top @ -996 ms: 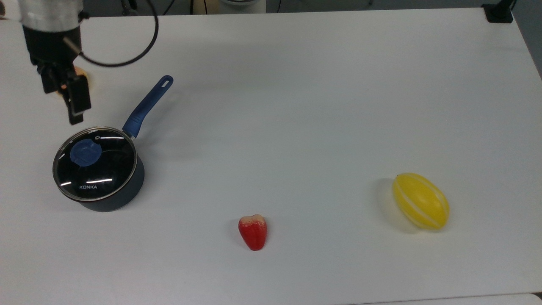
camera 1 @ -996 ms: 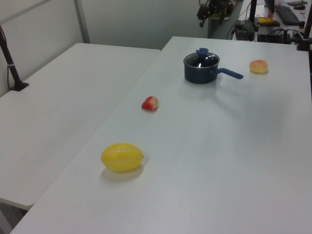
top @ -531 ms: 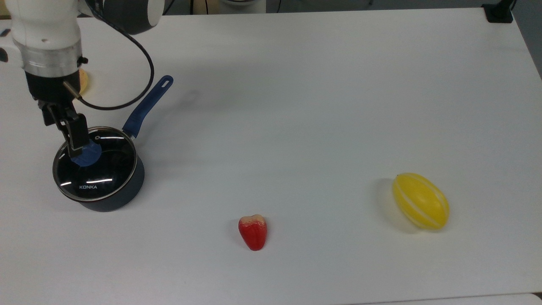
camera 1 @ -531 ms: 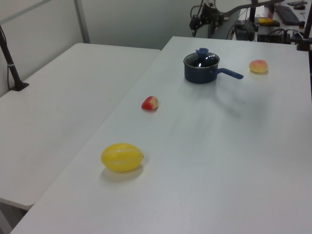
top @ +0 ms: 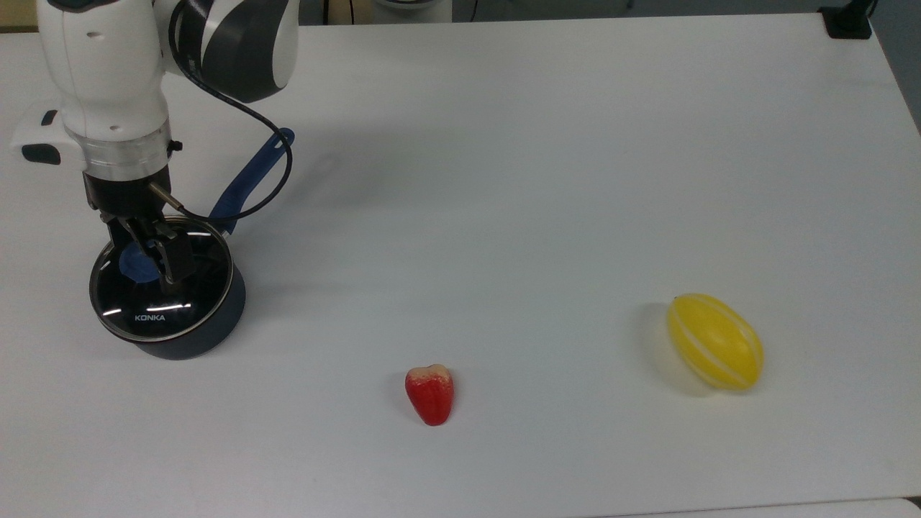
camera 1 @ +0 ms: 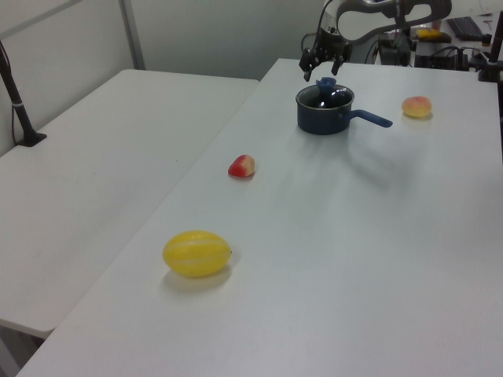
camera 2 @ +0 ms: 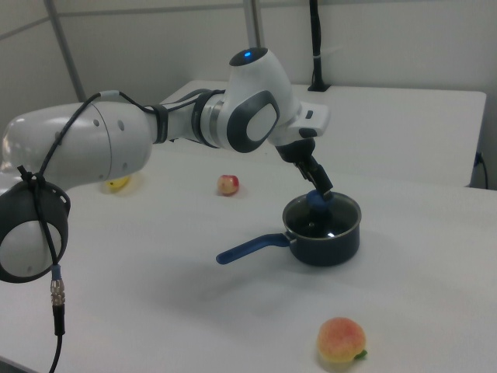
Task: Open lid
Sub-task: 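Close the gripper on the blue knob of the glass lid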
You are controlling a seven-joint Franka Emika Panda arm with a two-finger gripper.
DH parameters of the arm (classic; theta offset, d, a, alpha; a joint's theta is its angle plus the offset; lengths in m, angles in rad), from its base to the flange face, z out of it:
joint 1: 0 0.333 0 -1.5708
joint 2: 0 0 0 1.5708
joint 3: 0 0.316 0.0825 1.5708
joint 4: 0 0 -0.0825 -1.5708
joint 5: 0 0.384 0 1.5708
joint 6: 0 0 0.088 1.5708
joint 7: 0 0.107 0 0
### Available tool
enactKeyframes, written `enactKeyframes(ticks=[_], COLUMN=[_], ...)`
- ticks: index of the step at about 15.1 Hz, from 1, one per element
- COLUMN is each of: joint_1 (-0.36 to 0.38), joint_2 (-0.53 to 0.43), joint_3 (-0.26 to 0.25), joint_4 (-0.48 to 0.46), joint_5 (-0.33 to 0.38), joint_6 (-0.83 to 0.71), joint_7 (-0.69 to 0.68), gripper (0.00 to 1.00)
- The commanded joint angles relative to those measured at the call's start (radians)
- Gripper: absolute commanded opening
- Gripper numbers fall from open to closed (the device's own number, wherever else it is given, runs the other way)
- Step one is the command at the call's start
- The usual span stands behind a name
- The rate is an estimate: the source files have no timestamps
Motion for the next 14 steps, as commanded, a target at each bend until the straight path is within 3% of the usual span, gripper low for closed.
enactKeyframes(ticks=[1,14], joint_1=[-0.015,-0.015], joint_2=[0.008,0.001], joint_3=[0.014,0.011], joint_4=[0.009,-0.014], joint_5=[0.015,-0.043], joint_6=[0.014,-0.001], joint_7=[-0.077,-0.080], gripper=[1.00,1.00])
